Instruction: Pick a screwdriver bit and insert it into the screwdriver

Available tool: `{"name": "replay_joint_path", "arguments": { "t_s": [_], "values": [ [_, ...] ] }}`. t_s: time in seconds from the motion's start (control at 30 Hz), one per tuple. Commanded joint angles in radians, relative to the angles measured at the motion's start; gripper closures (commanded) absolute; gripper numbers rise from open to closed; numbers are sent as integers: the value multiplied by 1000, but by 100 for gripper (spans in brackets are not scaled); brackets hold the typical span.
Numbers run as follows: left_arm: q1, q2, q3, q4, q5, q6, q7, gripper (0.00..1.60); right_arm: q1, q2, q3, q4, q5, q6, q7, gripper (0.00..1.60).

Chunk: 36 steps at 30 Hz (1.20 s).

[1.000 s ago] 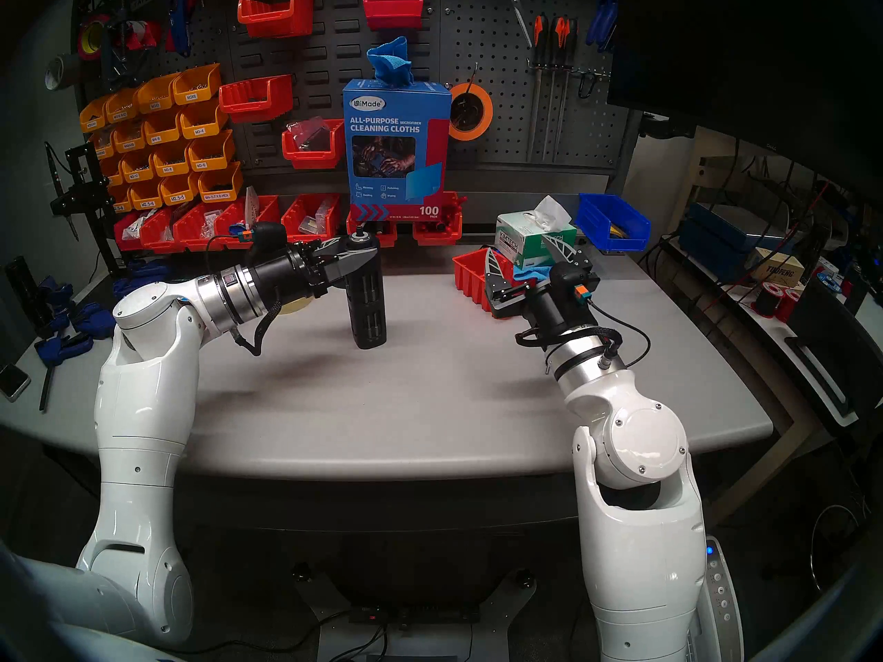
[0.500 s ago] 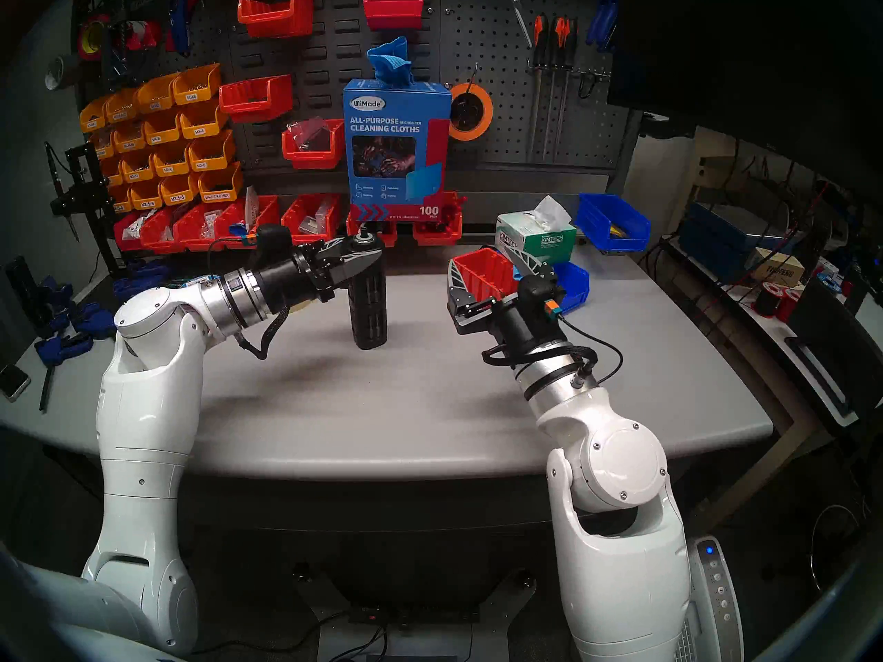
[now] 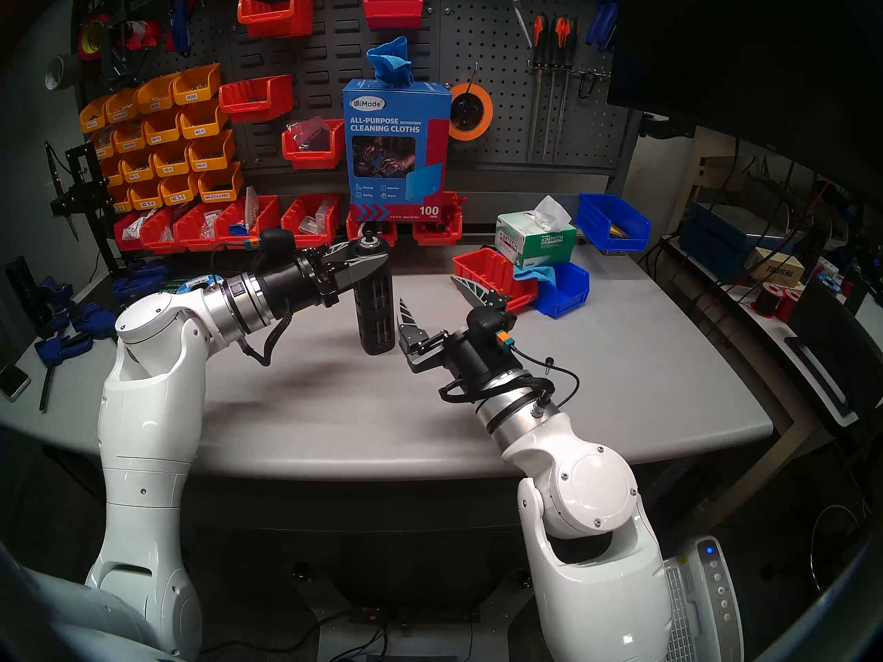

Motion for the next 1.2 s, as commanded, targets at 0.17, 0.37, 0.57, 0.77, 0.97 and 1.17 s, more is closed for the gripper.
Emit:
{"name": "replay_joint_path", "arguments": {
  "t_s": [0.17,0.37,0.57,0.77,0.97,1.17],
  "values": [
    [-2,-11,-13,-43,-17,9,-16,160,38,-3,-31,-15,-25,-4,11,59],
    [8,-18,-12,-59,-14,17,-20,160,43,-7,-43,-3,-33,1,22,69],
    [16,-24,-12,-73,-13,23,-23,160,55,-13,-57,12,-40,2,32,77],
    [23,-29,-13,-82,-14,28,-27,160,67,-14,-65,21,-46,6,32,82],
    [28,-34,-14,-88,-14,32,-32,160,76,-19,-64,32,-55,6,30,88],
    [30,-38,-16,-92,-14,34,-36,160,83,-18,-68,41,-55,10,24,88]
  ]
}}
